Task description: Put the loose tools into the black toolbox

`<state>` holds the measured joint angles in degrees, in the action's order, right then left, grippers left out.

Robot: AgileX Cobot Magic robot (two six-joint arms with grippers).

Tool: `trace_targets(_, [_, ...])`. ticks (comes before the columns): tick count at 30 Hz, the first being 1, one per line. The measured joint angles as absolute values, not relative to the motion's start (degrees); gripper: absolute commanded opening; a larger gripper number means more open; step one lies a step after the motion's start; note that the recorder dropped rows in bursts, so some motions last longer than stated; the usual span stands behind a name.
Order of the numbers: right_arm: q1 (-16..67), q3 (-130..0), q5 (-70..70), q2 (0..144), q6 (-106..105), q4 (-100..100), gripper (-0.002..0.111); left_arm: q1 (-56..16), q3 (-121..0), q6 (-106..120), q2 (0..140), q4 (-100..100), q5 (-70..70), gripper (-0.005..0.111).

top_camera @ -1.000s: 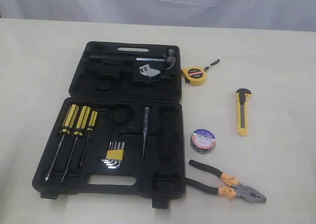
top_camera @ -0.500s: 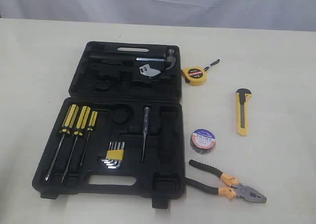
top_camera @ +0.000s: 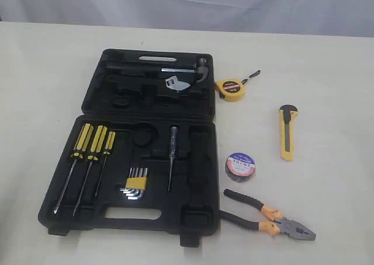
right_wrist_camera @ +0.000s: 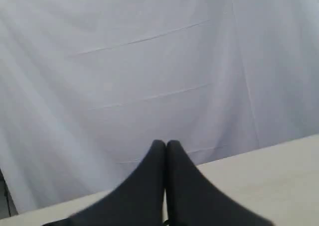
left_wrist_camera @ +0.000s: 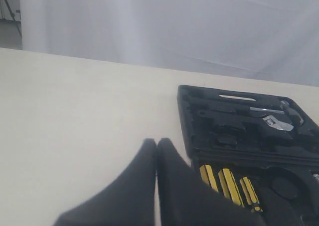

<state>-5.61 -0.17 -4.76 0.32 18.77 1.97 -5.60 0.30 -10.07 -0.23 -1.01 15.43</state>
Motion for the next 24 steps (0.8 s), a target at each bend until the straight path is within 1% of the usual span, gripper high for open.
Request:
trace_targets(1, [-5.61, -0.17, -3.75, 0.32, 20.56, 2.14, -0.001, -5.60, 0.30, -10.07, -0.23, -1.01, 15.43, 0.000])
trace_targets(5, [-5.26, -6.75, 7.70, 3.74, 22.24, 3.33, -0.001, -5.60, 0.30, -10.07, -0.23, -1.01, 15.43, 0.000])
trace_targets(10, [1.35, -25.43, 30.16, 20.45, 9.71, 7.23, -0.001, -5.60, 0.30, -10.07, -0.23, -1.01, 15.43, 0.000])
trace_targets(16, [9.68, -43.61, 52.37, 43.59, 3.93, 7.58, -0.001, -5.60, 0.30, -10.07, -0.23, -1.01, 15.43, 0.000])
trace_targets(19, [13.46, -49.16, 57.00, 52.53, 3.37, 5.58, -0.001, -5.60, 0.30, -10.07, -0.23, -1.01, 15.43, 0.000])
trace_targets(24, [19.29, -54.83, 58.66, 67.51, 2.98, 3.63, -0.001, -5.60, 0.30, -10.07, -0.23, -1.01, 15.43, 0.000])
